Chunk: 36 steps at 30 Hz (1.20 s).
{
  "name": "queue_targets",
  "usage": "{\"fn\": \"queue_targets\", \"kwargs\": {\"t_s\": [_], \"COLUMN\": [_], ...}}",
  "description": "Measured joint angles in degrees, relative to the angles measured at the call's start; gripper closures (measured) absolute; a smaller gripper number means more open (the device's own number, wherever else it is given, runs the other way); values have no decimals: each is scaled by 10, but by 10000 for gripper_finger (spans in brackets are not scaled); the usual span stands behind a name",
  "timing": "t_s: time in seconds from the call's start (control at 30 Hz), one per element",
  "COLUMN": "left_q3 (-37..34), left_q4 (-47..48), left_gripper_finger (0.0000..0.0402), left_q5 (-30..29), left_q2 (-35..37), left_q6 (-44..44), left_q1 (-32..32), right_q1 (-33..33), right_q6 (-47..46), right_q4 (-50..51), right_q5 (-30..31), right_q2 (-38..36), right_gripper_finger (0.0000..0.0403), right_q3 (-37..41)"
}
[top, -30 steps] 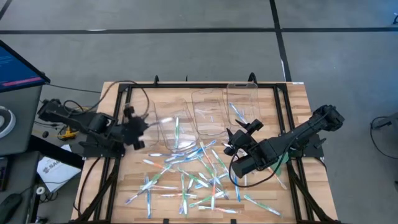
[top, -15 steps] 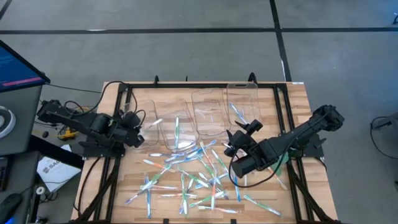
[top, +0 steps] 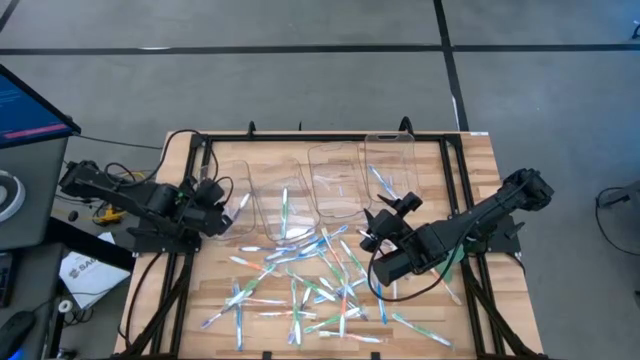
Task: Pick & Place Toothbrushes
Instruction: Adjust the left transparent bin
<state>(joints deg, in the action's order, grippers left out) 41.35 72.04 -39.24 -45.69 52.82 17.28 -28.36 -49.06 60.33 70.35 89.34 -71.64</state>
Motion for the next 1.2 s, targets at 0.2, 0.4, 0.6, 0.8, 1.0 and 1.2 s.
{"fn": "queue_targets", "kwargs": {"t_s": [0.2,0.4,0.6,0.8,1.0,1.2], "left_q3": [27,28,28,28,28,28], "left_q4": [-76,-303,-388,-392,-396,-401], "left_gripper_finger": [315,315,313,271,192,143], "left_q5": [14,49,87,87,87,112], "left_q2": [0,-9,-56,-120,-166,-192], "left_q6": [-79,-237,-288,-306,-320,-269], "left_q1": [16,83,144,159,158,158], "right_q1": [0,0,0,0,5,26], "right_q6": [0,1,1,9,15,48], "right_q4": [-25,-25,-25,-26,-26,-37], "right_q5": [0,0,0,0,0,0], "right_q2": [0,0,0,0,0,0], "right_gripper_finger": [171,171,171,171,171,171], "right_q3": [0,0,0,0,0,0]}}
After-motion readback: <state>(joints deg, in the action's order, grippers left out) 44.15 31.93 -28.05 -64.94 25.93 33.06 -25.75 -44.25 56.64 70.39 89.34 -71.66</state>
